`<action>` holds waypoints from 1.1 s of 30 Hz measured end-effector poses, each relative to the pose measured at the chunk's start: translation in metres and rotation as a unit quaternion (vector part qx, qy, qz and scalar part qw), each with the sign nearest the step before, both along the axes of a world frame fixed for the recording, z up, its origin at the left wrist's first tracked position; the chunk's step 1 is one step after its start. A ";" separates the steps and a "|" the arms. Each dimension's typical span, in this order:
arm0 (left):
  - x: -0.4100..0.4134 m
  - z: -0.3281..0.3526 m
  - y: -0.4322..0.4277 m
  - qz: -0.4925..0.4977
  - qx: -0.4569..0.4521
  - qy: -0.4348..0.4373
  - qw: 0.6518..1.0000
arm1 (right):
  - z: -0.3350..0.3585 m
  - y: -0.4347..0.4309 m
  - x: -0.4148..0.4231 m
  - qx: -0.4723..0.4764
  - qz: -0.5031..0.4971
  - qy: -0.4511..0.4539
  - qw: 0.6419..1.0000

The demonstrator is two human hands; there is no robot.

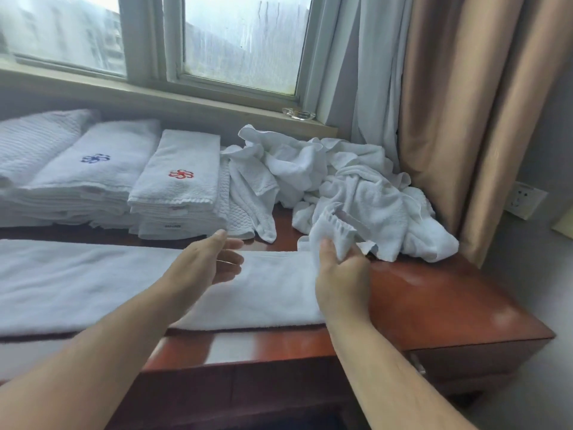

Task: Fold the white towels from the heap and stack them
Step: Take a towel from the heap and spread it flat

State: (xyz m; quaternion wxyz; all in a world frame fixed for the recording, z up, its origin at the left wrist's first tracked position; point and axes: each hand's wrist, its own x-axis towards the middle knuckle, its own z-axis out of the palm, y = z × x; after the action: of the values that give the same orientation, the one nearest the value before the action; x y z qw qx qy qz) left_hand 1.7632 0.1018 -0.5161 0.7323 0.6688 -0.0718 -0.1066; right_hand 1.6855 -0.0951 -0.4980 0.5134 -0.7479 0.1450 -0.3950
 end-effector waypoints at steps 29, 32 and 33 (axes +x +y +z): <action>0.041 0.072 0.240 0.154 0.419 -0.018 0.895 | 0.002 0.143 0.053 -0.355 0.352 0.130 0.856; 0.047 0.077 0.285 0.187 0.518 -0.009 0.835 | 0.000 0.165 0.061 -0.383 0.380 0.124 0.833; 0.049 0.078 0.300 0.194 0.540 -0.005 0.819 | -0.001 0.173 0.064 -0.390 0.388 0.123 0.826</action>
State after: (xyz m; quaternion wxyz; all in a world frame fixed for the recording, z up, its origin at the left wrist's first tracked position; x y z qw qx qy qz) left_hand 1.8118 0.4018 -0.4382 0.2595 0.9575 0.1248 0.0196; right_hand 1.7497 0.0780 -0.4986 0.2676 -0.9229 -0.2614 -0.0912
